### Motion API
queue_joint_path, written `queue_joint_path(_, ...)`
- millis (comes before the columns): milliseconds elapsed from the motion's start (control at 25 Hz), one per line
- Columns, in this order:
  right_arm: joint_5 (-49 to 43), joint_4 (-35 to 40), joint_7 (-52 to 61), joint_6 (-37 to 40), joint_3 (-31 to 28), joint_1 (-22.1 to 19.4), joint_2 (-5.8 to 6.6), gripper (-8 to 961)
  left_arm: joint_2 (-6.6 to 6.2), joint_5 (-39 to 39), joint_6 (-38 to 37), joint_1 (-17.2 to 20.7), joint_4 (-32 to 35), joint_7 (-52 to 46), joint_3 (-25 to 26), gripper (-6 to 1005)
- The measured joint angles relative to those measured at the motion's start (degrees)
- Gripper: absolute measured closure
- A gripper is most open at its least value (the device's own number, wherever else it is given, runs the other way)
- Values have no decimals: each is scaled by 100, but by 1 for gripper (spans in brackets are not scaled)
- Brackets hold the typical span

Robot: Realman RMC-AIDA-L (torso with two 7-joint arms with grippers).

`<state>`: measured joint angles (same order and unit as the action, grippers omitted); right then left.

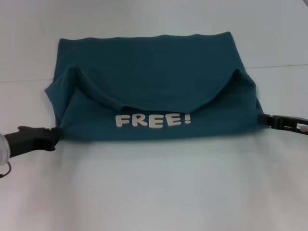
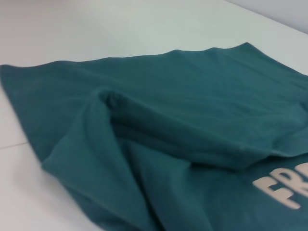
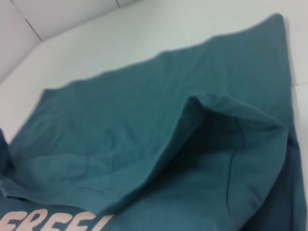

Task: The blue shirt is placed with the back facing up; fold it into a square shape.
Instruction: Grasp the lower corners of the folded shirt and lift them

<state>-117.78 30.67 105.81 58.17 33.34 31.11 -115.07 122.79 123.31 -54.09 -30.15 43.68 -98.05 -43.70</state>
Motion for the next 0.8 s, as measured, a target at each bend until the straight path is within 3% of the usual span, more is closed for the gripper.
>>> queue_joint_path(280,570,139,-725,899,-201,-652,11,928,56,-42,-658,437,460,-161,23,967)
queue_joint_path(480,622,146,-1210,1308,-354,-982,-2,928,100,-55,-1565,700,835,-223,439,964)
queue_joint_path(640,624,147,-1455,1425,-368,-1110,33,927,102,-60,-1991,753,863,-218,846,961)
queue_joint_path(800,627,122,-1489,1412,-377,-1071,77,927,108,-113,-2000,768,845,-222,884,957)
